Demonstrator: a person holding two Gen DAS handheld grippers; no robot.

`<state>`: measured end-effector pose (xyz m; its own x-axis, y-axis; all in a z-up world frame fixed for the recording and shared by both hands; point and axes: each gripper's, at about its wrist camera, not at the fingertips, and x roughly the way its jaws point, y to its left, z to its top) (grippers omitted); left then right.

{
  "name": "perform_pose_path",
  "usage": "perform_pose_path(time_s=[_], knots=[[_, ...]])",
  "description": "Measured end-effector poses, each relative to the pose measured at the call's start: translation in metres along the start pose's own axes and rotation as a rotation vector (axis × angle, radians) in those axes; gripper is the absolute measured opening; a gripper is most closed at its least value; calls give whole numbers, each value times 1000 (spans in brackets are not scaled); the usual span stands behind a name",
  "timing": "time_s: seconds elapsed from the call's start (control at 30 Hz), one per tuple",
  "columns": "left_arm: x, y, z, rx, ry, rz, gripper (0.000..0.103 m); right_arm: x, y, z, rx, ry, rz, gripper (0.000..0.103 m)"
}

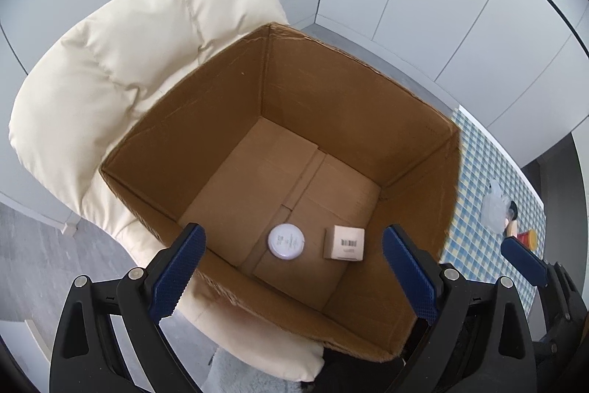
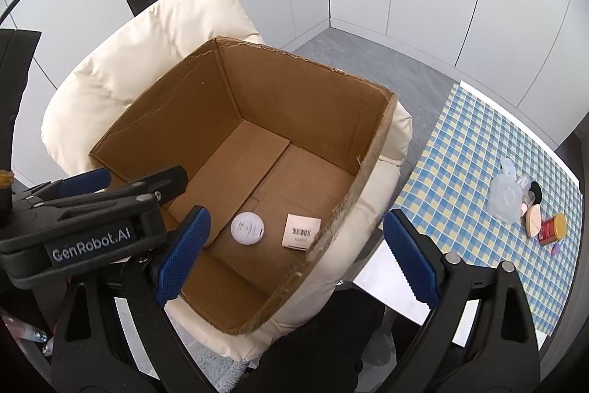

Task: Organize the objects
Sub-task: 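Move both open tools back from the cardboard box toward the checked cloth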

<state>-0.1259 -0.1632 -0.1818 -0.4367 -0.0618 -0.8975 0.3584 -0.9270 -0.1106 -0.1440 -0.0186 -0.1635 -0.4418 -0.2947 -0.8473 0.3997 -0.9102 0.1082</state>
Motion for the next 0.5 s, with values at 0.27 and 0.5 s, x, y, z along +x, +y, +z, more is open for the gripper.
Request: perform_pose_path(time_s=[0.27,0.5], knots=[[-21,6,-23,-27,-21,-7,97,-12,-3,-15,7,1,-8,96],[-36,22,-42,-45,-27,12,97,-29,-8,-35,21,-8,-3,96]])
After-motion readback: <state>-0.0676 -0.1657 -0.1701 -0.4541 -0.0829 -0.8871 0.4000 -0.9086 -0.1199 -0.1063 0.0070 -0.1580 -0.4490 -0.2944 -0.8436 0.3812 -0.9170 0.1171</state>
